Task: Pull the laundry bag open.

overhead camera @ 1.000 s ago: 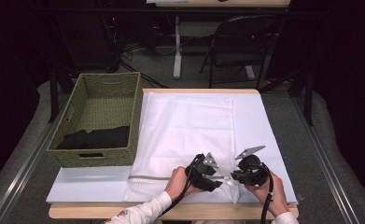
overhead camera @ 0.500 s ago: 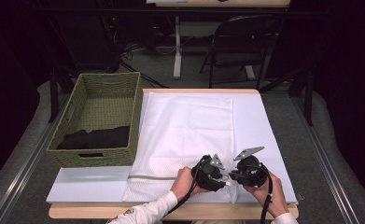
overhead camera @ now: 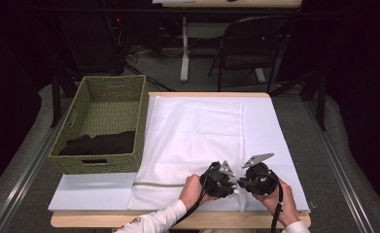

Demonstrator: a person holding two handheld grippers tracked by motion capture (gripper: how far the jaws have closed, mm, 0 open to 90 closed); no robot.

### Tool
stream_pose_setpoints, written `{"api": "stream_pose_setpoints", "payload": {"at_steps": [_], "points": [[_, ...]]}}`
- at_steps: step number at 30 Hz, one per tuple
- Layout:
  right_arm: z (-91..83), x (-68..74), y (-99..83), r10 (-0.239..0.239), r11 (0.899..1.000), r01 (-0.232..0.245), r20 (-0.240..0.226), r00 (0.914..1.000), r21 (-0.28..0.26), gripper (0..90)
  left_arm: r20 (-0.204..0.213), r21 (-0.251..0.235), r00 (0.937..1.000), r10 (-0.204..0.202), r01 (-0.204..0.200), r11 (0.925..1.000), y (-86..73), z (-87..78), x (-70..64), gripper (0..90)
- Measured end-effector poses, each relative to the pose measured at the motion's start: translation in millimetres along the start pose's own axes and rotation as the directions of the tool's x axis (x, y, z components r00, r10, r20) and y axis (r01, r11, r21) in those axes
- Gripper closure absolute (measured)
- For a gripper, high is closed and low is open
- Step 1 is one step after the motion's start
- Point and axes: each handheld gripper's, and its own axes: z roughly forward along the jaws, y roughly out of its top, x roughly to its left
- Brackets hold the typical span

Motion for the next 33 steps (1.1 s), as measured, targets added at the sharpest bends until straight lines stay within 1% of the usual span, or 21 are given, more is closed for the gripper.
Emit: {"api": "stream_pose_setpoints", "payload": {"at_steps": [4,6,9,10,13,14,17,18,19,20,21,22,23,25,26,28,29,30,31,32,33], "points": [[0.1,1.1,0.3,-0.008,1.0,0.008,-0.001,1.0,-0.003,86.1,-0.002,0.001,1.0,-0.008,0.008,1.0,0.2,0.7,1.5,80.3],[0.1,0.9,0.3,-0.008,1.0,0.008,-0.002,1.0,-0.004,86.1,0.017,-0.004,0.9997,-0.02,0.02,0.9998,-1.1,2.0,2.0,81.8],[0.8,1.2,0.2,-0.002,1.0,0.002,-0.009,1.0,0.0,86.1,0.018,-0.004,0.9996,-0.022,0.022,0.9998,-1.7,3.7,0.7,84.3],[0.9,1.2,0.3,-0.006,1.0,0.006,-0.005,1.0,0.002,86.1,0.015,-0.003,0.9998,-0.015,0.015,0.9999,-1.7,3.7,0.6,85.1],[0.9,1.4,-0.1,0.0,1.0,0.0,-0.007,1.0,0.005,85.9,0.026,-0.012,0.9993,-0.027,0.027,0.9996,-2.8,4.2,0.6,85.5],[1.3,0.8,-0.5,-0.004,1.0,0.004,-0.008,1.0,-0.003,85.6,0.036,-0.014,0.9991,-0.024,0.024,0.9996,-3.1,4.3,1.2,85.5],[2.1,-0.3,-0.9,0.01,1.0,-0.01,-0.014,0.9999,0.005,84.3,0.033,-0.012,0.9992,-0.024,0.024,0.9996,-3.6,4.4,0.6,85.7],[2.7,-0.5,-1.3,0.02,1.0,-0.019,-0.02,0.9996,0.007,82.6,0.022,-0.005,0.9995,-0.023,0.023,0.9997,-3.6,3.7,0.2,85.7],[3.6,-1.5,-1.8,0.014,1.0,-0.013,-0.018,0.9998,0.013,79.9,0.027,-0.003,0.9994,-0.024,0.024,0.9997,-3.6,3.4,0.1,85.7],[5.7,-1.0,-2.3,0.027,0.999,-0.026,-0.02,0.9994,0.025,79.3,0.024,0.001,0.9995,-0.022,0.022,0.9998,-3.6,2.9,-0.5,85.7],[7.4,-1.8,-3.1,0.019,0.999,-0.018,-0.017,0.9997,0.037,79.3,0.021,-0.003,0.9996,-0.017,0.018,0.9998,-3.6,3.0,-0.6,85.7],[8.6,-1.8,-3.5,0.023,0.999,-0.022,-0.017,0.9996,0.048,80.4,0.02,-0.002,0.9997,-0.017,0.017,0.9998,-3.7,2.7,-0.7,85.7],[9.1,-2.6,-3.7,0.022,0.999,-0.021,-0.022,0.9995,0.043,83.1,0.022,-0.01,0.9994,-0.026,0.027,0.9996,-4.1,2.4,-0.6,85.7],[7.0,-1.9,-3.0,0.028,0.999,-0.028,-0.024,0.9993,0.036,84.6,0.027,-0.017,0.9992,-0.03,0.03,0.9994,-4.4,1.2,0.7,85.7],[6.6,-2.1,-2.5,0.018,0.999,-0.018,-0.022,0.9996,0.035,85.1,0.029,-0.014,0.9992,-0.028,0.029,0.9995,-4.2,0.5,0.9,85.7],[5.5,0.3,-1.3,0.016,0.999,-0.015,-0.018,0.9997,0.034,85.7,0.03,-0.007,0.9994,-0.02,0.02,0.9998,-3.8,-0.6,1.0,85.5],[5.4,0.4,-1.1,0.004,0.999,-0.004,-0.012,0.9999,0.033,85.8,0.034,-0.009,0.9993,-0.016,0.017,0.9998,-4.0,-0.9,1.6,85.5],[4.9,0.9,-0.8,0.002,1.0,-0.002,-0.013,0.9999,0.028,85.9,0.038,-0.012,0.9991,-0.021,0.021,0.9997,-4.2,-1.6,2.1,85.2],[3.9,1.5,-0.5,0.004,1.0,-0.004,-0.013,0.9999,0.023,86.0,0.055,-0.03,0.9982,-0.023,0.024,0.9992,-4.8,-1.3,3.1,85.0],[3.3,2.0,-0.4,0.009,1.0,-0.009,-0.014,0.9999,0.02,86.0,0.055,-0.041,0.9978,-0.037,0.039,0.9984,-4.9,-1.6,3.0,84.8],[2.7,1.8,-0.2,0.005,1.0,-0.005,-0.016,0.9999,0.011,86.0,0.063,-0.039,0.9973,-0.04,0.042,0.9984,-5.0,-1.9,3.6,84.5]]}}
